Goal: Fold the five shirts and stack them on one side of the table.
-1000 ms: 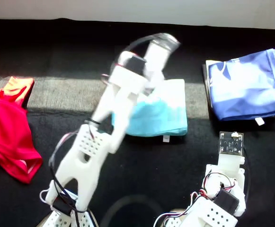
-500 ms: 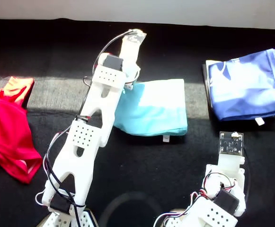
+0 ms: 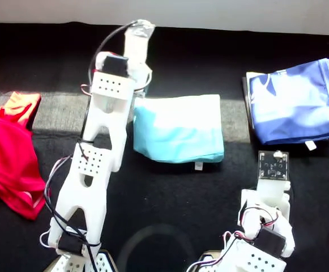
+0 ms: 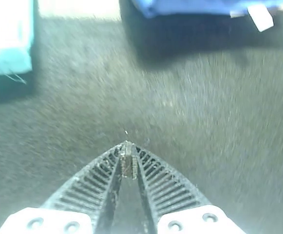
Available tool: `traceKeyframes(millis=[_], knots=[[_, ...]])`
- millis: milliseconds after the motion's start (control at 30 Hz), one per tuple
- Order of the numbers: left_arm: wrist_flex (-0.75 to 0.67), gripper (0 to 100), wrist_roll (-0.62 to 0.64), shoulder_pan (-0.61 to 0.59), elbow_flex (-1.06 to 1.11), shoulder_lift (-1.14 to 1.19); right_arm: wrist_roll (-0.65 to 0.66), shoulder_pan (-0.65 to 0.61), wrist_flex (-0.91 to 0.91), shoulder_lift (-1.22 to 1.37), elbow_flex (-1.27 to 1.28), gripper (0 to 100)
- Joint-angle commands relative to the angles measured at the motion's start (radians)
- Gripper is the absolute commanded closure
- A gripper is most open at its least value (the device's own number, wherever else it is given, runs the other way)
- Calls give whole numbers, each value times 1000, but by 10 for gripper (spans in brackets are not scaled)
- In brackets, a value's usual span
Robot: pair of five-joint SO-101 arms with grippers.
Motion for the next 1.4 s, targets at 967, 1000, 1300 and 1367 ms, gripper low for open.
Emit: traceKeyframes(millis=[967,1000,1300,1367], knots=[[-620,991,-2,-325,2038,-1234,-489,-499,124,1520,-1307,683],[-663,991,-2,-325,2091,-1239,-509,-513,124,1566,-1333,683],[-953,991,-2,-325,2368,-1244,-618,-545,117,1937,-1639,681],[-997,991,-2,-325,2400,-1244,-618,-556,117,2008,-1709,681]])
